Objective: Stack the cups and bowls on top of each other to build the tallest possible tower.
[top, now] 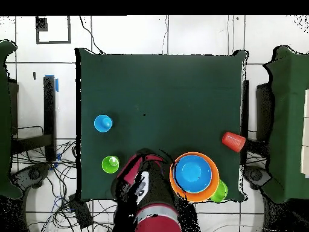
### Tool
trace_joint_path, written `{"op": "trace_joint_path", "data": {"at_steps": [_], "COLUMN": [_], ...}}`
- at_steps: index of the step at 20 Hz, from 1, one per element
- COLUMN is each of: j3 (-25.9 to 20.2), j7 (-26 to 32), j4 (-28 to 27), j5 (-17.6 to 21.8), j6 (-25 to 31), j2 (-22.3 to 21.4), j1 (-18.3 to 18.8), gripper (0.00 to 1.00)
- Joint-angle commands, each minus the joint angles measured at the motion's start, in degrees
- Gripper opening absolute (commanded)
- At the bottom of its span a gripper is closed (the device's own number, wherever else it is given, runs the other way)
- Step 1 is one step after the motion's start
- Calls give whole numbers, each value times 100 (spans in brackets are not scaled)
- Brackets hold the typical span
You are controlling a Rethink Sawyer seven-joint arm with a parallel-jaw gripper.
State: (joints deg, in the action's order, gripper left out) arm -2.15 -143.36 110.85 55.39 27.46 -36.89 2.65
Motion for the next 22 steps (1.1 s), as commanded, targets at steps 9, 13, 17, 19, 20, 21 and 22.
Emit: {"op": "trace_joint_path", "data": {"at_steps": [9, 13, 17, 19, 20, 21, 22], "j3": [-1791, -1227, -1076, -1095, -1106, -1104, -1086], "j7": [826, -51, -93, 40, 85, 123, 74], "j4": [-137, -266, -303, -310, -317, -328, -323], "j5": [-332, -196, -256, -301, -332, -347, -363], "j6": [-146, -98, -102, -93, -77, -47, -102], "j2": [149, 34, 27, 28, 27, 8, -8], "j1": [997, 428, 307, 347, 369, 370, 371], "gripper": [100, 100, 100, 100, 100, 100, 100]}}
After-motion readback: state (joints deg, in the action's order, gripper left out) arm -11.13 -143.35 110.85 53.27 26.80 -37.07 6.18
